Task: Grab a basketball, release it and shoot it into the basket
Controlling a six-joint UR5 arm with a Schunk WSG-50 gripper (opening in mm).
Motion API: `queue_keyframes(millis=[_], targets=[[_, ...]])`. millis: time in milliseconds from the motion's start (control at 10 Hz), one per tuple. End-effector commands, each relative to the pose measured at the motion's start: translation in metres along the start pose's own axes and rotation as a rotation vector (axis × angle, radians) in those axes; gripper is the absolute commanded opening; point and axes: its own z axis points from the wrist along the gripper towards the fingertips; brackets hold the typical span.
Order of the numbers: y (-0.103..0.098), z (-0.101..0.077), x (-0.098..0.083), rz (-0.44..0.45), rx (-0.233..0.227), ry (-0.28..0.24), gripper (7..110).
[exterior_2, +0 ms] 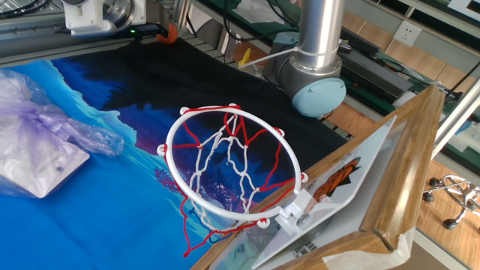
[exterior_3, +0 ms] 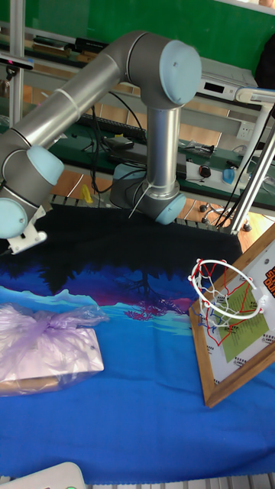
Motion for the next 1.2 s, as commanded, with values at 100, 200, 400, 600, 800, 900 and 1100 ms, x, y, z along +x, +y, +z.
queue_keyframes(millis=[100,200,400,600,800,900,1100], targets=[[0.001,0.0,-0.001,0.044,-0.007,-0.007,66],[0.0,0.0,0.0,0.059,-0.001,-0.001,66],[-0.001,0.0,0.005,0.064,0.001,0.018,66],[-0.003,0.0,-0.001,0.069,0.009,-0.008,66],[-0.017,-0.002,-0.023,0.1,0.063,-0.096,66],[-0.019,-0.003,-0.033,0.092,0.071,-0.138,66],[-0.035,-0.008,-0.049,0.132,0.127,-0.208,66]])
